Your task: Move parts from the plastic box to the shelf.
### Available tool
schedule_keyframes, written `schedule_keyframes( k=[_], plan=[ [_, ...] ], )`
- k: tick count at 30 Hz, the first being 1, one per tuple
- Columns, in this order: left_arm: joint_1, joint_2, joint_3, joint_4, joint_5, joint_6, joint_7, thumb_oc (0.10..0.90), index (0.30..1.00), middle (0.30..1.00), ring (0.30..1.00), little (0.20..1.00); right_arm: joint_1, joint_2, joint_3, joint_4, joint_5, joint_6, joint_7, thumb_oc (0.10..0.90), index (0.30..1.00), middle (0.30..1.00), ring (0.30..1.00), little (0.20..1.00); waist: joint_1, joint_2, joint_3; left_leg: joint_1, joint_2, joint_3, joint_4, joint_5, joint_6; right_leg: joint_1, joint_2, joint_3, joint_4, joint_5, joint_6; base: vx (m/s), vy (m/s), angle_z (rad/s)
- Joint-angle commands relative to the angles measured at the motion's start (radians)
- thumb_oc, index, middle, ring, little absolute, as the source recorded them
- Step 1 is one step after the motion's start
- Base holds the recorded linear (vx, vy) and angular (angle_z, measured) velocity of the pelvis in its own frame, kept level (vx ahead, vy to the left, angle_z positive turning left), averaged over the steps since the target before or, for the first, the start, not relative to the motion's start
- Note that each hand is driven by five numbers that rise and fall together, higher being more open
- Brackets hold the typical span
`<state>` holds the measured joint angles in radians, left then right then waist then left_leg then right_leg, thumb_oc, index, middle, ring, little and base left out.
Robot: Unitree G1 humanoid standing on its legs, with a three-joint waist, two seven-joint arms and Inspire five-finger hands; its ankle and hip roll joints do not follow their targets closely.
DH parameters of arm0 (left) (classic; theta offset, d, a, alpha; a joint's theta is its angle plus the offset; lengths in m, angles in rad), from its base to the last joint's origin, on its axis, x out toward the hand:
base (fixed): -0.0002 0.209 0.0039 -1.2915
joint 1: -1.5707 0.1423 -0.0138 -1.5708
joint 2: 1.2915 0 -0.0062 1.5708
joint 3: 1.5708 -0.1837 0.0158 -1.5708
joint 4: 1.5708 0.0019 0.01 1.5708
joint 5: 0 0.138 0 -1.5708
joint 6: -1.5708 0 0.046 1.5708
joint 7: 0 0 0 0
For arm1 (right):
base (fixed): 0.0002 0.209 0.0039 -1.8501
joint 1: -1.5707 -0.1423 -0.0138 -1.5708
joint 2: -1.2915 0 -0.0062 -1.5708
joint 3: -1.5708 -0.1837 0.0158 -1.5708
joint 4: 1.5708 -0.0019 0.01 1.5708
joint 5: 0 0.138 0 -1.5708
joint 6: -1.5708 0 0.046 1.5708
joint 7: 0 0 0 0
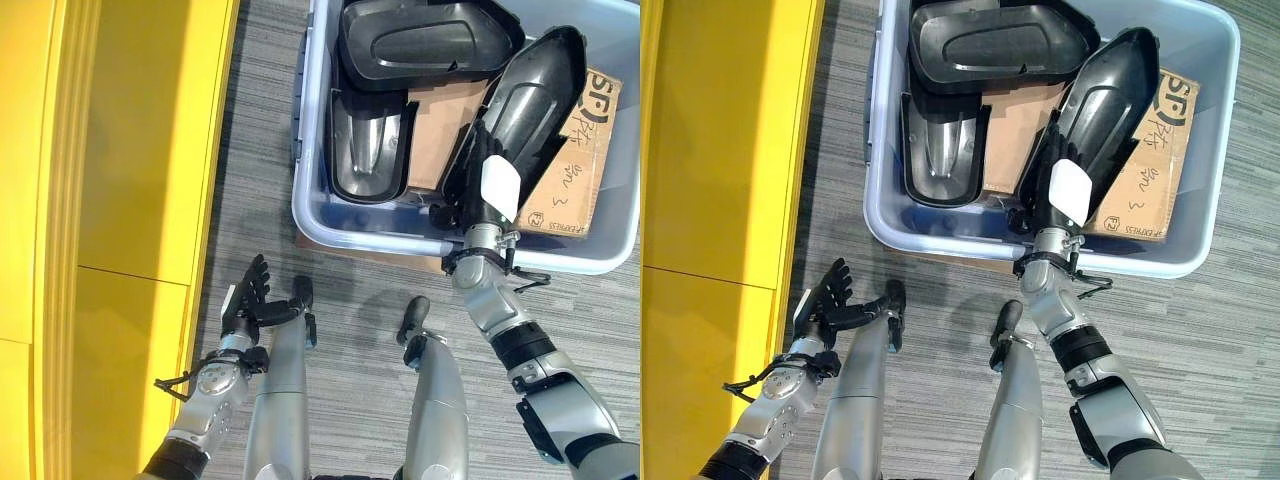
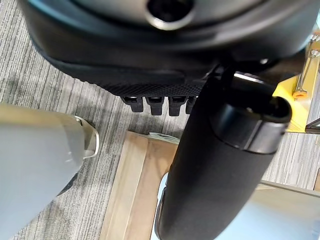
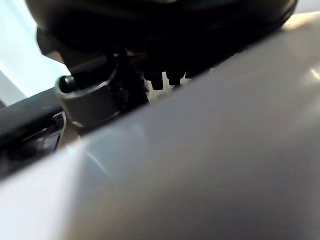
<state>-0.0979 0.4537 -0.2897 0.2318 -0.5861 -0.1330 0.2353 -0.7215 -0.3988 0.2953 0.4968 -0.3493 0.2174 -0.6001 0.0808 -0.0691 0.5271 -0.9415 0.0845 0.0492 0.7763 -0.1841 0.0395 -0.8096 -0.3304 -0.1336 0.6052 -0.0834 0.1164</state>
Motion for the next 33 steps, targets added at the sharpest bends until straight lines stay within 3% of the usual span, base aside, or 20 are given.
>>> schedule_keyframes(
  k=[1, 2, 4, 15, 28, 33],
  plan=[
    [0.018, 0.016, -0.007, -0.102, -0.004, -0.055, 0.013, 0.9, 1.0, 1.0, 1.0, 1.0, -0.042, -0.074, -0.097, 0.041, 0.049, 0.004, -0.075, 0.641, 0.638, 0.638, 0.638, 0.638, 0.003, 0.048, -0.007, 0.035, 0.001, -0.07, 0.002, -0.08, -0.027, 0.025, 0.01, -0.013, 0.069, -0.076, 0.013, 0.0, 0.0, 0.0],
    [0.017, 0.016, -0.006, -0.101, -0.004, -0.054, 0.015, 0.9, 1.0, 1.0, 1.0, 1.0, -0.046, -0.071, -0.107, 0.058, 0.069, 0.005, -0.086, 0.518, 0.465, 0.465, 0.465, 0.465, 0.002, 0.05, -0.007, 0.034, 0.0, -0.069, 0.001, -0.079, -0.028, 0.023, 0.01, -0.012, 0.069, -0.077, 0.013, 0.0, 0.0, 0.0],
    [0.019, 0.017, -0.005, -0.102, -0.005, -0.053, 0.016, 0.9, 1.0, 1.0, 1.0, 1.0, -0.049, -0.068, -0.115, 0.074, 0.086, 0.005, -0.096, 0.4, 0.3, 0.3, 0.3, 0.3, 0.002, 0.051, -0.007, 0.033, 0.0, -0.07, -0.001, -0.078, -0.028, 0.021, 0.01, -0.014, 0.071, -0.078, 0.013, 0.0, 0.0, 0.0],
    [0.021, 0.017, -0.004, -0.098, 0.0, -0.049, 0.028, 0.9, 1.0, 1.0, 1.0, 1.0, -0.051, -0.051, -0.135, 0.122, 0.169, -0.02, -0.126, 0.4, 0.3, 0.3, 0.3, 0.3, -0.004, 0.051, -0.007, 0.023, 0.002, -0.072, -0.001, -0.075, -0.029, 0.009, 0.013, -0.014, 0.08, -0.082, 0.01, 0.0, 0.0, 0.0],
    [0.015, 0.013, -0.006, -0.091, 0.005, -0.055, 0.033, 0.9, 1.0, 1.0, 1.0, 1.0, -0.023, -0.066, -0.132, 0.078, 0.122, -0.013, -0.12, 0.4, 0.3, 0.3, 0.3, 0.3, -0.006, 0.045, -0.007, 0.036, 0.001, -0.076, -0.015, -0.066, -0.033, 0.023, 0.014, -0.025, 0.078, -0.084, 0.011, 0.0, 0.0, 0.0],
    [0.011, 0.012, 0.003, -0.086, 0.013, -0.054, 0.034, 0.9, 1.0, 1.0, 1.0, 1.0, 0.01, -0.087, -0.131, -0.017, 0.076, -0.017, -0.102, 0.4, 0.3, 0.3, 0.3, 0.3, -0.008, 0.034, -0.007, 0.067, 0.002, -0.079, -0.041, -0.057, -0.037, 0.059, 0.014, -0.037, 0.061, -0.078, 0.015, 0.0, 0.0, 0.0]
  ],
)
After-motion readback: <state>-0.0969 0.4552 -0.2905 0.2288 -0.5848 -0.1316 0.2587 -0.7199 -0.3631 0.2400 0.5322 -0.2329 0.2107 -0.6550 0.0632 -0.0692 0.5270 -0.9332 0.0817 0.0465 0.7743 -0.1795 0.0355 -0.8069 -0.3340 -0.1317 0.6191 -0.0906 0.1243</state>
